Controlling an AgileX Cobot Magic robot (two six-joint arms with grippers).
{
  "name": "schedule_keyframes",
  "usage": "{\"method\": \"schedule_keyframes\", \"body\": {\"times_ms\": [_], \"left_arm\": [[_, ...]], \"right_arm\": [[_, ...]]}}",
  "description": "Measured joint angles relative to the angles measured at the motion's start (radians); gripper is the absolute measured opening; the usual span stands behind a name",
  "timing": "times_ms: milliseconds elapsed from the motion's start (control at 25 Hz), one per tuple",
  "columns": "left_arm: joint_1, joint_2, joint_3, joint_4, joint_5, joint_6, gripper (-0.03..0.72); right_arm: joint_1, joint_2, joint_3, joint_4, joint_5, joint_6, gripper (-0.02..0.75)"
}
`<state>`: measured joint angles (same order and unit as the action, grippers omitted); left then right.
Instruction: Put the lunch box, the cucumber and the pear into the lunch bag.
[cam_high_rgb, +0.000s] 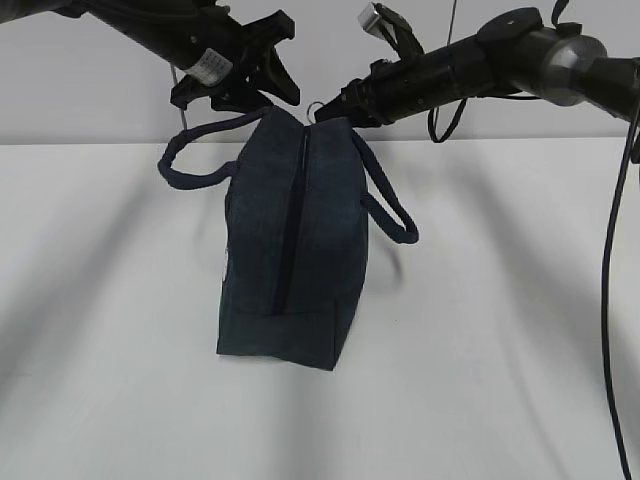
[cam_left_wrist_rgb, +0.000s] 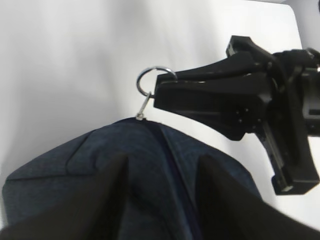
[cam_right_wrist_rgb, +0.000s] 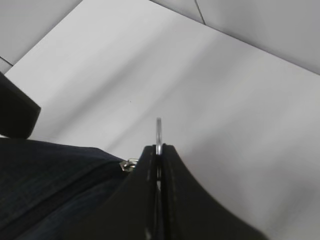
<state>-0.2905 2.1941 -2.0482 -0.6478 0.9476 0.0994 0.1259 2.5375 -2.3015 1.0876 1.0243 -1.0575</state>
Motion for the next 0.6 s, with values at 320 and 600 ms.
{"method": "schedule_keyframes", "body": {"times_ms": [320, 600], "left_arm": [[-0.021, 0.007, -0.003, 0.003, 0.007, 0.000, 0.164], [-0.021, 0.022, -0.006, 0.011, 0.046, -0.006, 0.169]], "right_arm": [[0.000, 0.000, 0.000, 0.000, 0.008, 0.000, -0.016], [0.000, 0.000, 0.000, 0.000, 0.015, 0.000, -0.016]]}}
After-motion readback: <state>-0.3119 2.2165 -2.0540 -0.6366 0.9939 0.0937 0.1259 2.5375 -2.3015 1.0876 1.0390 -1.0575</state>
